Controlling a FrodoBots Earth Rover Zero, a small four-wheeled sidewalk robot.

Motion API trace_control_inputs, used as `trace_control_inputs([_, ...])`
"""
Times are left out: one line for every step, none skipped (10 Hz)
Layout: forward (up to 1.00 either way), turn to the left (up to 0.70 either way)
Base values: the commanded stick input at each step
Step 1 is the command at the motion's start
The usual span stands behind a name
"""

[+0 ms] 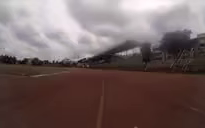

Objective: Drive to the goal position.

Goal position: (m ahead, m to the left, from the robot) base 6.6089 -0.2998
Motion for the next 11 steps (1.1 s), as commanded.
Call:
trace_control_inputs([0.70, 0.00])
trace_control_inputs([0.70, 0.00])
trace_control_inputs([0.70, 0.00])
trace_control_inputs([0.70, 0.00])
trace_control_inputs([0.70, 0.00])
trace_control_inputs([0.70, 0.00])
trace_control_inputs([0.70, 0.00])
trace_control_inputs([0.70, 0.00])
trace_control_inputs([0.70, 0.00])
trace_control_inputs([0.70, 0.00])
trace_control_inputs([0.70, 0.00])
